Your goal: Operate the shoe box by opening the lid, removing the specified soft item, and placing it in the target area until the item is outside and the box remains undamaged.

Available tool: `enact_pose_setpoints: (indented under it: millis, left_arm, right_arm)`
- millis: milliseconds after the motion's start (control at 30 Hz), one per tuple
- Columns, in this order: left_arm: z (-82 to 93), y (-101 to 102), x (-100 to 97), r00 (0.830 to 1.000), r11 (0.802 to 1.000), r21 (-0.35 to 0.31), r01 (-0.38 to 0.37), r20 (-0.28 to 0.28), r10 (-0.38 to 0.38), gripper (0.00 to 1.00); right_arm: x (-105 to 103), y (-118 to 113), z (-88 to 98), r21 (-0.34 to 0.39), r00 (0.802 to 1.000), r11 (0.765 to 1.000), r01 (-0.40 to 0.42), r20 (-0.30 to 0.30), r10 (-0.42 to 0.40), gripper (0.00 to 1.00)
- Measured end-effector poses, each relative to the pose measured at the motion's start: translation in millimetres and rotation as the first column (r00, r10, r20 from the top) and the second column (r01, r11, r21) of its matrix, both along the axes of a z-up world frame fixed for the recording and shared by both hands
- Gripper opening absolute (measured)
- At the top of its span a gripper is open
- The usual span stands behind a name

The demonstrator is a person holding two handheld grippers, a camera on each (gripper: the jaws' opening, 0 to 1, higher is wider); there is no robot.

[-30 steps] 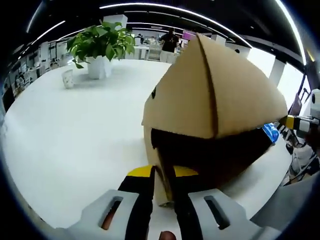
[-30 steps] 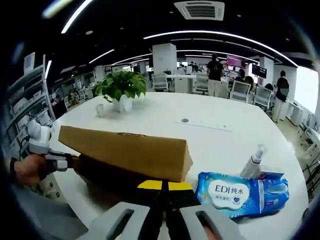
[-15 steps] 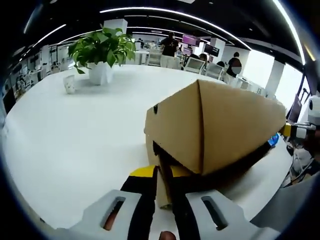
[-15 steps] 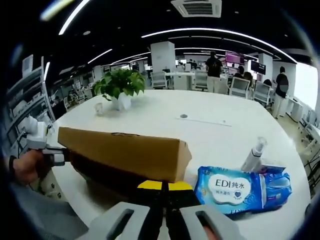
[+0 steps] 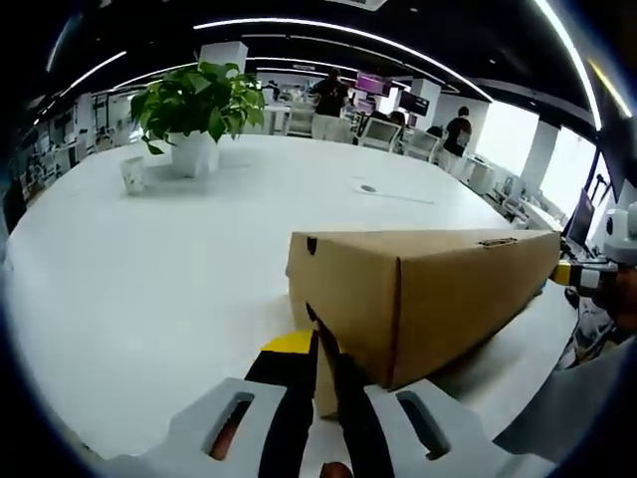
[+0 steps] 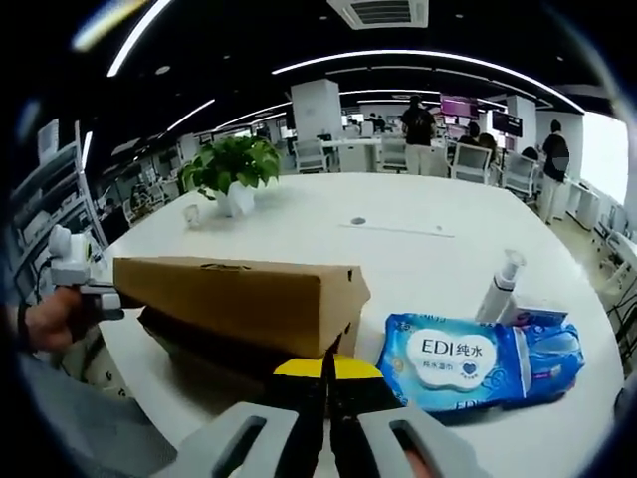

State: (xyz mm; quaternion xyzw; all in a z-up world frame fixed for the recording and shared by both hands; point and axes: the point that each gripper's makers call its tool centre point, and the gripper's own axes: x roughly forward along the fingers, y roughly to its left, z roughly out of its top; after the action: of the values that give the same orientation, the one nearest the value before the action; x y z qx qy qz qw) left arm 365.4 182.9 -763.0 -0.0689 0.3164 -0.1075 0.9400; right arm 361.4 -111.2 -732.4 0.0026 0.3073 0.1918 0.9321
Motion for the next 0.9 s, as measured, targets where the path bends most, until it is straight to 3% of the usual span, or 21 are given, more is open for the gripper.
enact_pose_setpoints:
  millis: [600,900]
  left_arm:
    - [15.5,-3.6,-21.4,0.998,0.998,0.002,0.06,0.013,-0.06,0.0]
    - [11.6,2.6,-26.5,0.996,0.996,-0.001,0.089,0.004,-0.089,0.0]
  right_arm:
    - [-1.9,1.2,0.5,0.059,1.0,0.998,-0.011,0.013,0.01,0.0]
    - [-4.0,1.0,-5.4,0.08,0.999,0.995,-0.053,0.009,0.052,0.0]
